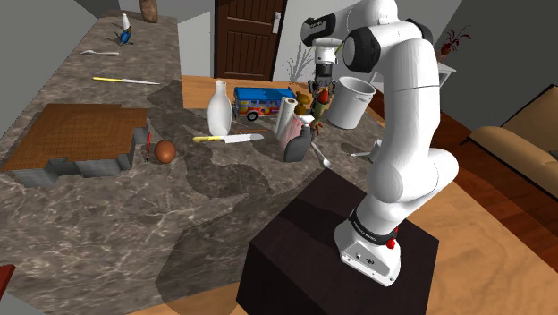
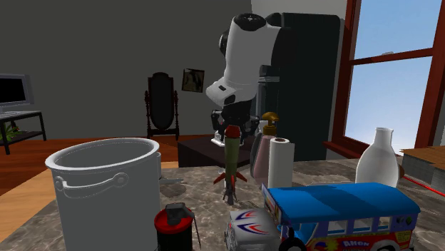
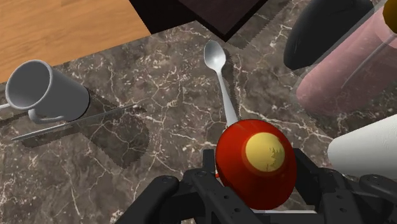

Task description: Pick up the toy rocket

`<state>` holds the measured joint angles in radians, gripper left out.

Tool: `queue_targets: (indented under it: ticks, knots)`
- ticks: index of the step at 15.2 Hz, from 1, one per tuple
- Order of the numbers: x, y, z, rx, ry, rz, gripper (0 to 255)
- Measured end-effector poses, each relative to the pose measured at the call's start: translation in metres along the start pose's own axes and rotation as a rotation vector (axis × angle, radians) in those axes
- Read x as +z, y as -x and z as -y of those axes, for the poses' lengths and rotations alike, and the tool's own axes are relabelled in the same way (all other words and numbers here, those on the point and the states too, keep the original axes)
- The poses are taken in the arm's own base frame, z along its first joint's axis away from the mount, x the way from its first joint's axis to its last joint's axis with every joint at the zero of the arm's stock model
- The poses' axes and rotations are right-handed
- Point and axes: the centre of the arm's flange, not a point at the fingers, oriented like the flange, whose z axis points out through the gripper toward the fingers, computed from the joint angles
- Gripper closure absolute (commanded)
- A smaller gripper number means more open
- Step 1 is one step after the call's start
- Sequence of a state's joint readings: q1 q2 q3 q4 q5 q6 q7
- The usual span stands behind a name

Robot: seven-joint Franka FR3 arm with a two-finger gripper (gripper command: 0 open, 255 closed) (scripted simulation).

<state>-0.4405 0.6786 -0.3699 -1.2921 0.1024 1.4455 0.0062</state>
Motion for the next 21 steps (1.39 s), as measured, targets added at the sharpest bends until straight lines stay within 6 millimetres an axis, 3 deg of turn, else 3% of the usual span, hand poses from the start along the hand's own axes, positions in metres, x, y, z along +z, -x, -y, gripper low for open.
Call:
queue_targets:
  ticks: [7,21]
  knots:
    - [-0.004,0.002,-0.001,0.0,0.001,0.001,255]
    - [-0.066,0.033,-0.011,0.001,0.001,0.001,255]
